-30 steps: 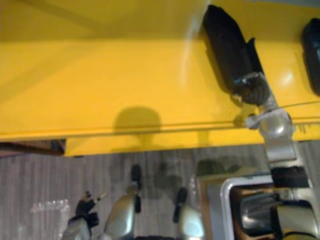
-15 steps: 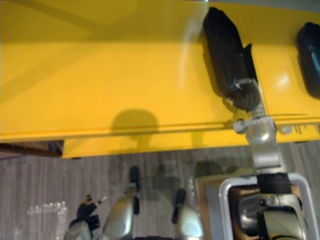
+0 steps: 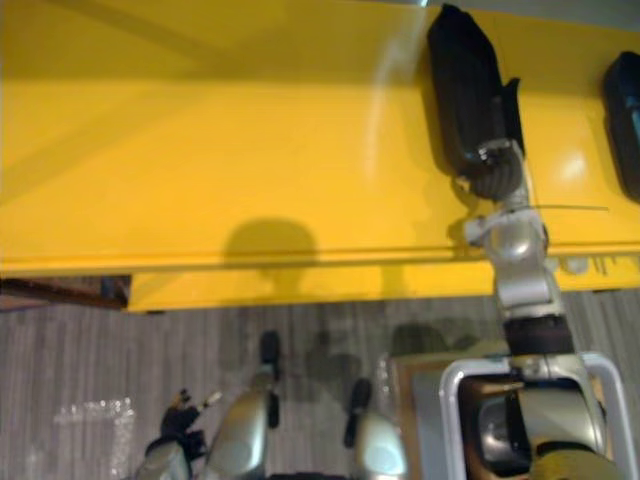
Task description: Walk over and take plastic housings, then place them on the shelf
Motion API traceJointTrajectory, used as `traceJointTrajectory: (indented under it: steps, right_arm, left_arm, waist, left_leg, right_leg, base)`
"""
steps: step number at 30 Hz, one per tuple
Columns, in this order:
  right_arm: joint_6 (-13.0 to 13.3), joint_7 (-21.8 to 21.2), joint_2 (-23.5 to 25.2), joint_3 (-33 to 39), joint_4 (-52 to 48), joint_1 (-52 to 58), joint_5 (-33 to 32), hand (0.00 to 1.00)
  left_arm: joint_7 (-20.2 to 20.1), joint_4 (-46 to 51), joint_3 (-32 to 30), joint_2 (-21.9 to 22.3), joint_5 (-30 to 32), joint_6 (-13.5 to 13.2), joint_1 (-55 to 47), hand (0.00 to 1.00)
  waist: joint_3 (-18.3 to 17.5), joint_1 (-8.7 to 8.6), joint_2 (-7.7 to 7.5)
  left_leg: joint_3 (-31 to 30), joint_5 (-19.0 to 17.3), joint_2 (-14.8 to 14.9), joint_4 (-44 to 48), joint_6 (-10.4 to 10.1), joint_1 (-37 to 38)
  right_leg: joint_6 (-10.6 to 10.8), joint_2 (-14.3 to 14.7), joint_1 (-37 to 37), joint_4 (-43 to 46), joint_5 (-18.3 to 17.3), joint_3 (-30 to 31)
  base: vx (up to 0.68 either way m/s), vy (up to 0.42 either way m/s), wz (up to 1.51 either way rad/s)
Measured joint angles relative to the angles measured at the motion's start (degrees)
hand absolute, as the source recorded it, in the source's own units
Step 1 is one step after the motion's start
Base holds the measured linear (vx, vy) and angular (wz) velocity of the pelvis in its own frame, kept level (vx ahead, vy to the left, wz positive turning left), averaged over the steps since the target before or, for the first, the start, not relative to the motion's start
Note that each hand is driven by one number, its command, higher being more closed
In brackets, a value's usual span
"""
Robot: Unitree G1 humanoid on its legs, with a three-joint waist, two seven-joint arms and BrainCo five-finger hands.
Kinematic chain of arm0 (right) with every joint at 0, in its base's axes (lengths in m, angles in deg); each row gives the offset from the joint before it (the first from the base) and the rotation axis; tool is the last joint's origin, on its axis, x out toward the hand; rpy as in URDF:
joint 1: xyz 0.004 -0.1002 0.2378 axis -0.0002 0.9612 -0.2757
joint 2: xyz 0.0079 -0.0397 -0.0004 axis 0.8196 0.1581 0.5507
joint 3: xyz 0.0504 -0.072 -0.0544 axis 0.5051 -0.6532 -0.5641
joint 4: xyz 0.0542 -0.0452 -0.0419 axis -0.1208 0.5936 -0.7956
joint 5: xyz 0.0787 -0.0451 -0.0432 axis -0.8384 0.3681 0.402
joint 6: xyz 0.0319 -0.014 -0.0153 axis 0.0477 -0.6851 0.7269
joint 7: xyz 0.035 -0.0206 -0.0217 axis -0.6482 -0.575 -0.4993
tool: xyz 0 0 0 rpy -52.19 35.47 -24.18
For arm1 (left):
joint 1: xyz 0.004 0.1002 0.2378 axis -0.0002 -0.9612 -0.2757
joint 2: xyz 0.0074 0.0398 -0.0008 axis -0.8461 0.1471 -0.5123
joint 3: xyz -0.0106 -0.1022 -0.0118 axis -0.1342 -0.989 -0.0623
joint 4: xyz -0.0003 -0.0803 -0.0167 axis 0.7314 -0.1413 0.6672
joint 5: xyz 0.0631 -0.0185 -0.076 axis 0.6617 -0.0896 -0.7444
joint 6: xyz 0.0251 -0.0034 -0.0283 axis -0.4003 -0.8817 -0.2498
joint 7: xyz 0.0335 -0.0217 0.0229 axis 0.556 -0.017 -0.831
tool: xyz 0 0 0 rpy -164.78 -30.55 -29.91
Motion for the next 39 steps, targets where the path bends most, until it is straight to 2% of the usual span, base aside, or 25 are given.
traceJointTrajectory:
  steps: [9, 20, 24, 27, 29, 31, 34, 39]
  right_arm:
    - [0.05, -1.23, -1.26, -0.92, 1.21, -0.74, -0.02, 0.00]
    - [0.19, -0.11, -1.98, -0.91, 0.70, -0.67, 0.18, 0.00]
    - [0.58, 1.86, -3.12, -0.75, -3.48, -0.47, 2.50, 0.00]
    - [1.51, 2.47, -6.44, -0.02, -9.46, -0.44, 4.11, 0.00]
    - [2.45, 1.40, -9.22, 0.84, -14.24, 0.00, 4.76, 0.00]
    - [3.61, -0.57, -11.67, 1.54, -18.38, 0.96, 4.74, 0.00]
    - [5.45, -4.70, -15.38, 2.13, -23.32, 3.80, 4.45, 0.00]
    - [5.80, -10.58, -16.01, 4.20, -24.92, 7.48, 1.59, 0.00]
  left_arm:
    - [0.00, 0.07, -0.11, 0.04, 0.05, 0.27, 0.79, 0.00]
    - [-0.02, 0.22, -0.23, 0.04, 0.09, 0.27, 1.11, 0.00]
    - [-0.06, 0.55, -0.67, 0.04, 0.13, 0.25, 1.06, 0.00]
    - [-0.05, 0.58, -1.63, 0.02, 0.13, 0.22, 0.96, 0.00]
    - [-0.07, 0.57, -2.50, -0.01, 0.13, 0.22, 0.91, 0.00]
    - [-0.10, 0.62, -2.80, -0.17, 0.15, 0.17, 0.45, 0.00]
    - [-1.09, 0.39, -4.62, -0.21, 0.20, 0.31, -1.25, 0.00]
    - [-2.66, -0.92, -5.02, -0.36, 0.68, 0.72, -3.16, 0.00]
  waist:
    - [-0.34, -0.02, 0.65]
    - [-0.34, -0.16, 0.66]
    - [-0.34, -0.35, 0.66]
    - [-0.35, -0.65, 0.64]
    - [-0.37, -0.82, 0.60]
    - [-0.66, -0.85, 0.13]
    - [-2.28, -1.64, -2.17]
    - [-6.57, -2.48, -5.22]
  left_leg:
    - [-0.08, 0.04, -0.22, 0.00, 0.09, -0.04]
    - [0.06, 0.04, -0.14, 0.00, 0.10, 0.00]
    - [0.17, 0.01, -0.11, -0.01, 0.12, 0.00]
    - [0.27, -0.01, -0.12, -0.01, 0.13, 0.05]
    - [0.34, -0.03, -0.13, -0.02, 0.12, 0.35]
    - [0.71, -0.37, -0.13, -0.04, 0.08, 1.06]
    - [1.02, -0.80, -0.05, -0.31, 0.01, 1.31]
    - [1.36, -1.71, -0.34, -0.38, -0.22, 2.16]
  right_leg:
    - [0.03, -0.09, 0.03, 0.10, -0.02, -0.18]
    - [0.06, -0.04, 0.09, -0.09, 0.00, -0.13]
    - [0.13, -0.01, 0.19, -0.40, 0.07, -0.05]
    - [0.19, -0.02, 0.33, -0.68, 0.13, 0.10]
    - [0.24, -0.01, 0.83, -1.04, 0.17, 0.12]
    - [0.25, -0.02, 1.56, -1.55, 0.19, 0.26]
    - [0.25, 0.00, 2.12, -2.63, 0.22, 0.33]
    - [0.27, -0.14, 3.47, -3.99, 0.26, 0.36]
  base:
    - [0.00, 0.000, 0.00]
    - [0.00, 0.000, 0.00]
    - [0.00, 0.000, 0.00]
    - [0.00, 0.000, 0.00]
    - [0.00, -0.002, -0.02]
    - [0.02, -0.013, -0.07]
    - [0.05, -0.027, -0.05]
    - [0.07, -0.024, -0.01]
